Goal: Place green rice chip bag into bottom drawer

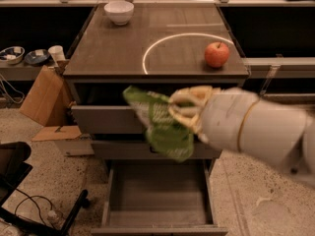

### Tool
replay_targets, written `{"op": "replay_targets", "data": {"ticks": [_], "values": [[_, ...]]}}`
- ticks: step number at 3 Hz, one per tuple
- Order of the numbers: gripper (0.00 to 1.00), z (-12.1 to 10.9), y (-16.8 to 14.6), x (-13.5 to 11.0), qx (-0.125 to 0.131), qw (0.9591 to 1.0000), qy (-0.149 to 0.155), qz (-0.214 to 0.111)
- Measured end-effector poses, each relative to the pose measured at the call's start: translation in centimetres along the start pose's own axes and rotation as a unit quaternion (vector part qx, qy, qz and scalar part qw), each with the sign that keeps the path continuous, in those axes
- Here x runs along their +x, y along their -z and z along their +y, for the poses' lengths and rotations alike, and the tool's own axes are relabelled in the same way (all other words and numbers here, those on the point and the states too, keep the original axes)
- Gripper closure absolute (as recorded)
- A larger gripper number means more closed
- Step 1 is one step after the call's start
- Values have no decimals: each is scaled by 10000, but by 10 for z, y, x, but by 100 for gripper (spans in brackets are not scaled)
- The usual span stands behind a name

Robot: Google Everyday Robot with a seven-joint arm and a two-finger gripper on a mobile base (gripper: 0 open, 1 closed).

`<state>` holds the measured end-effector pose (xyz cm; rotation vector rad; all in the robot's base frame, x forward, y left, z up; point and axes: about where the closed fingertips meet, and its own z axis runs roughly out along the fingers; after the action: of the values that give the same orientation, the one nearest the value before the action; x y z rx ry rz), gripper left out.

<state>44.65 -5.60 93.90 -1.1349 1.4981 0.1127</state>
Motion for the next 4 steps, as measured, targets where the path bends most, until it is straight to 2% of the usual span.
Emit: {"op": "replay_targets", "data": {"ticks": [1,2,3,4], "values": [[100,93,13,34,-332,9870,-1523,-390],[100,134,31,111,169,9660,-2566,-279],[100,145,37,191,734,9424,-3259,144],[100,134,6,281,1163,9273,-3472,780]]}}
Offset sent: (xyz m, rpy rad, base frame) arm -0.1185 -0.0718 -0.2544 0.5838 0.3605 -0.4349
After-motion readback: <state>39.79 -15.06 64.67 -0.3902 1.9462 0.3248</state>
